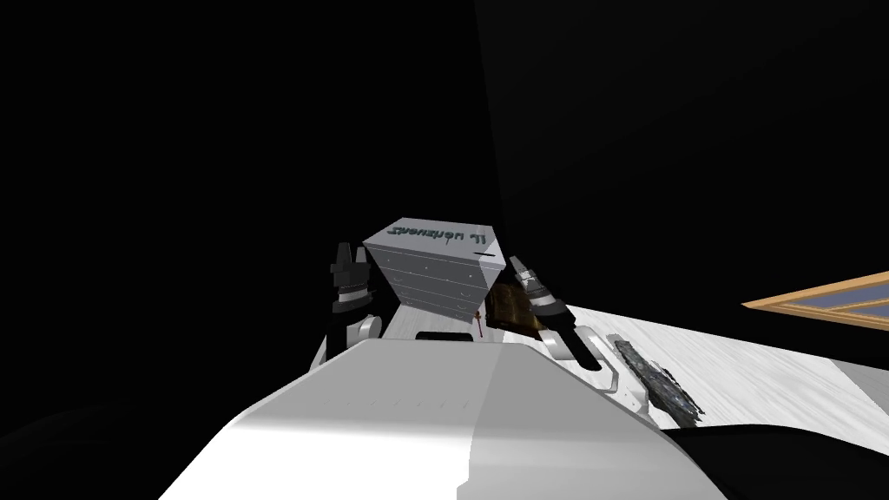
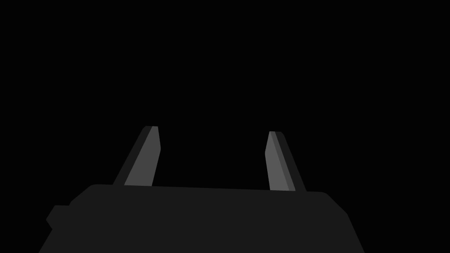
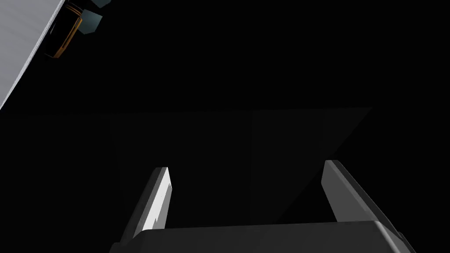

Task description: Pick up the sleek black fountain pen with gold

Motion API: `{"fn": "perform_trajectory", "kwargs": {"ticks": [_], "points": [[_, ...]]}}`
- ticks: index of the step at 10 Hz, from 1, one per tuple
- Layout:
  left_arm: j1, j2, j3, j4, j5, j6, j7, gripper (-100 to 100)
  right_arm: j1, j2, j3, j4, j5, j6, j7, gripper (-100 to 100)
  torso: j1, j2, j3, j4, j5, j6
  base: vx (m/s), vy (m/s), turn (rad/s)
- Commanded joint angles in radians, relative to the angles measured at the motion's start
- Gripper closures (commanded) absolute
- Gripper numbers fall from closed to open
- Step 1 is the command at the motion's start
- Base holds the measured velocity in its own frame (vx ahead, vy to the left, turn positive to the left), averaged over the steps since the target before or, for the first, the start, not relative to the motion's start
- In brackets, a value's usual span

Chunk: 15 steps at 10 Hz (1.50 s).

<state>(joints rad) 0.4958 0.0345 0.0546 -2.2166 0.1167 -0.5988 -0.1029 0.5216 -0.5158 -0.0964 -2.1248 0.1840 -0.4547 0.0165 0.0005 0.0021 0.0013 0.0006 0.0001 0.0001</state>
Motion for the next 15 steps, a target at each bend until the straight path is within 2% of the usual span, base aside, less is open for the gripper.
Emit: {"fn": "perform_trajectory", "kwargs": {"ticks": [1, 3, 4, 5, 6, 7, 8, 9, 10, 11, 12, 13, 15], "points": [[0.000, 0.000, 0.000, 0.000, 0.000, 0.000, 0.000, 0, 0.001, -0.050, -0.007, 0.030, 0.015, -0.016, 0.009, -100, 0.000, 0.000, 0.000, 0.000, 0.000, 0.000, -0.049, 0.018, 0.054], [0.000, 0.000, 0.000, 0.000, 0.000, 0.000, 0.000, 0, 0.001, -0.096, -0.007, 0.030, 0.015, -0.016, 0.009, -100, 0.000, 0.001, 0.001, 0.000, 0.000, 0.000, -0.035, 0.019, 0.020], [0.000, 0.000, 0.000, 0.000, 0.000, 0.000, 0.000, 0, 0.002, -0.133, -0.013, 0.055, 0.029, -0.029, 0.015, -100, 0.000, 0.000, 0.000, 0.000, 0.000, 0.000, -0.035, 0.031, 0.069], [0.000, 0.000, 0.000, 0.000, 0.000, 0.000, 0.000, 0, 0.002, -0.161, -0.013, 0.055, 0.029, -0.029, 0.015, -100, 0.001, 0.000, 0.000, 0.000, 0.000, 0.000, -0.035, 0.027, 0.038], [0.000, 0.000, 0.000, 0.000, 0.000, 0.000, 0.000, 0, 0.002, -0.174, -0.013, 0.055, 0.029, -0.029, 0.015, -100, 0.001, 0.000, 0.000, 0.000, 0.000, 0.000, -0.015, 0.008, -0.006], [0.000, 0.000, 0.000, 0.000, 0.000, 0.000, 0.000, 0, 0.005, -0.213, -0.020, 0.082, 0.045, -0.044, 0.022, -100, 0.000, -0.001, 0.000, 0.000, 0.000, 0.000, -0.031, 0.021, 0.079], [0.000, 0.000, 0.000, 0.000, 0.000, 0.000, 0.000, 0, 0.005, -0.243, -0.020, 0.082, 0.045, -0.044, 0.022, -100, 0.000, 0.000, 0.000, 0.000, 0.000, 0.000, -0.031, 0.024, 0.036], [0.000, 0.000, 0.000, 0.000, 0.000, 0.000, 0.000, 0, 0.005, -0.253, -0.020, 0.082, 0.045, -0.044, 0.022, -100, 0.001, 0.000, 0.000, 0.000, 0.000, 0.000, -0.015, 0.011, -0.011], [0.000, 0.000, 0.000, 0.000, 0.000, 0.000, 0.000, 0, 0.007, -0.293, -0.027, 0.110, 0.061, -0.059, 0.028, -100, 0.000, -0.001, -0.001, 0.000, 0.000, 0.000, -0.024, 0.024, 0.064], [0.000, 0.000, 0.000, 0.000, 0.000, 0.000, 0.000, 0, 0.007, -0.323, -0.027, 0.110, 0.061, -0.059, 0.028, -100, 0.001, -0.001, 0.000, 0.000, 0.000, 0.000, -0.027, 0.026, 0.044], [0.000, 0.000, 0.000, 0.000, 0.000, 0.000, 0.000, 0, 0.007, -0.334, -0.027, 0.110, 0.061, -0.059, 0.028, -100, 0.001, -0.001, 0.000, 0.000, 0.000, 0.000, -0.016, 0.012, -0.006], [0.000, 0.000, 0.000, 0.000, 0.000, 0.000, 0.000, 0, 0.011, -0.373, -0.033, 0.138, 0.078, -0.075, 0.035, -100, 0.000, -0.001, -0.001, 0.000, 0.000, 0.000, -0.022, 0.028, 0.073], [0.000, 0.000, 0.000, 0.000, 0.000, 0.000, 0.000, 0, 0.011, -0.415, -0.033, 0.138, 0.078, -0.075, 0.035, -100, 0.001, -0.001, 0.000, 0.000, 0.000, 0.000, -0.019, 0.023, 0.013]]}}
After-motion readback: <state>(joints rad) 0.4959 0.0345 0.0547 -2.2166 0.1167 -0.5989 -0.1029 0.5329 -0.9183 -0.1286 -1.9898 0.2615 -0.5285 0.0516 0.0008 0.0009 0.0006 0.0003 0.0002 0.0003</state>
